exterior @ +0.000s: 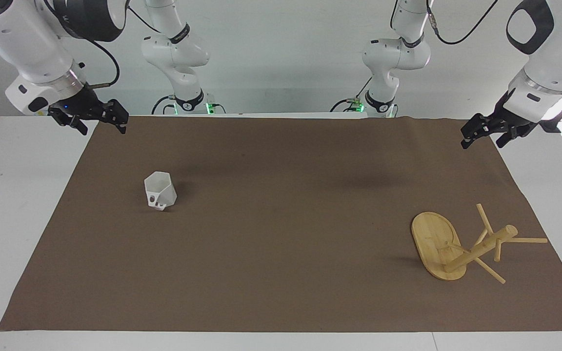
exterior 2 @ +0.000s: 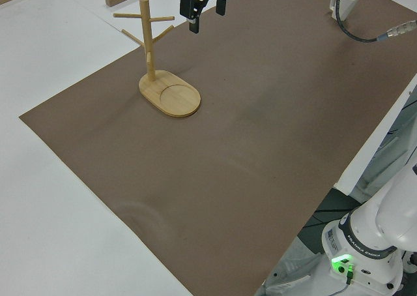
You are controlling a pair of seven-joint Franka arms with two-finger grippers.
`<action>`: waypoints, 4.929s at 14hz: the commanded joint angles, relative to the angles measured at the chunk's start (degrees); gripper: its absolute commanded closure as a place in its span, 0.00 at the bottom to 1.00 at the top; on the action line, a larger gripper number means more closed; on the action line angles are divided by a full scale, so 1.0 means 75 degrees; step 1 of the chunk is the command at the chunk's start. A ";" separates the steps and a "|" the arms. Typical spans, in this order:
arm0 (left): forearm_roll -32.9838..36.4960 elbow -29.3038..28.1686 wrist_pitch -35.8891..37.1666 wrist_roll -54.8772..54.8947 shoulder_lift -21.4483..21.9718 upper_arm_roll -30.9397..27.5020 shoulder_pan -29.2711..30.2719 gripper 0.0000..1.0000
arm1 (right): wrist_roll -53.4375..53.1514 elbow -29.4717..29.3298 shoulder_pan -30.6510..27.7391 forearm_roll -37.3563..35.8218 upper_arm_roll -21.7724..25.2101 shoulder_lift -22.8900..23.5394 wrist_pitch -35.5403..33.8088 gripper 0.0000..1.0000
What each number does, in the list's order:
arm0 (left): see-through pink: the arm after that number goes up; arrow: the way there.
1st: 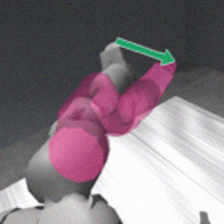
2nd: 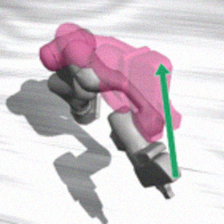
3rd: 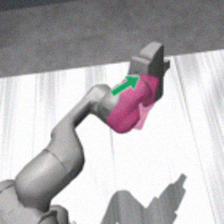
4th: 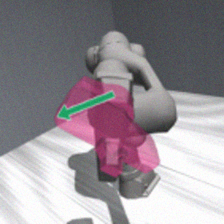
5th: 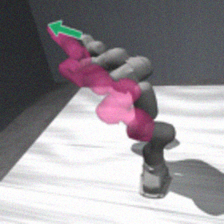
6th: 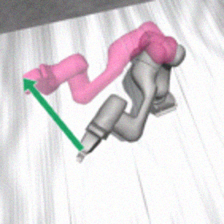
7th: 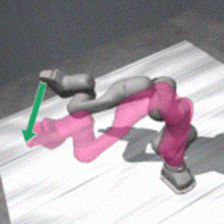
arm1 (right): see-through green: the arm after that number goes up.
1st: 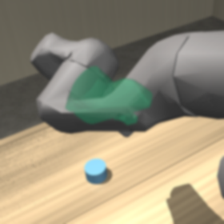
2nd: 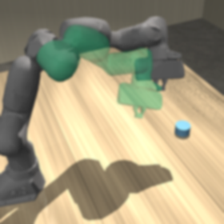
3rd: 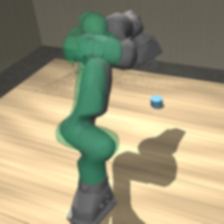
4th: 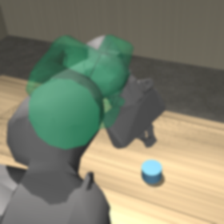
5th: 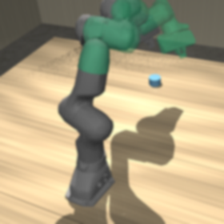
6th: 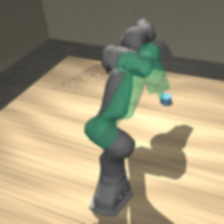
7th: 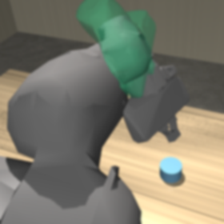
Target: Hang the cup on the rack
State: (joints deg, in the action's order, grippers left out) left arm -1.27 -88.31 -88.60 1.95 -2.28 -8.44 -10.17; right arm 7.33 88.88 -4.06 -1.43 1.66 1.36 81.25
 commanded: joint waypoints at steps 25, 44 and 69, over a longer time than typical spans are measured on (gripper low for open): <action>0.0134 -0.0296 -0.0151 -0.0002 0.0234 -0.0011 -0.0027 0.00 | 1.4601 0.0008 -0.3769 0.4488 -0.0034 0.3366 0.0465 0.00; 0.0134 -0.0296 -0.0151 -0.0014 0.0234 -0.0011 -0.0027 0.00 | 1.9131 0.3125 -0.3761 0.7865 -0.0151 0.4061 -0.0111 0.00; 0.0134 -0.0296 -0.0151 -0.0002 0.0234 -0.0011 -0.0027 0.00 | 1.9566 0.3371 -0.3022 0.8604 -0.0151 0.4014 0.0463 0.00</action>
State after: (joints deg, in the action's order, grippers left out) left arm -1.27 -88.31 -88.60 1.95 -2.28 -8.44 -10.17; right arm 152.34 112.26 -27.35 61.80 0.61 33.01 83.54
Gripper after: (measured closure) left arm 0.000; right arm 0.000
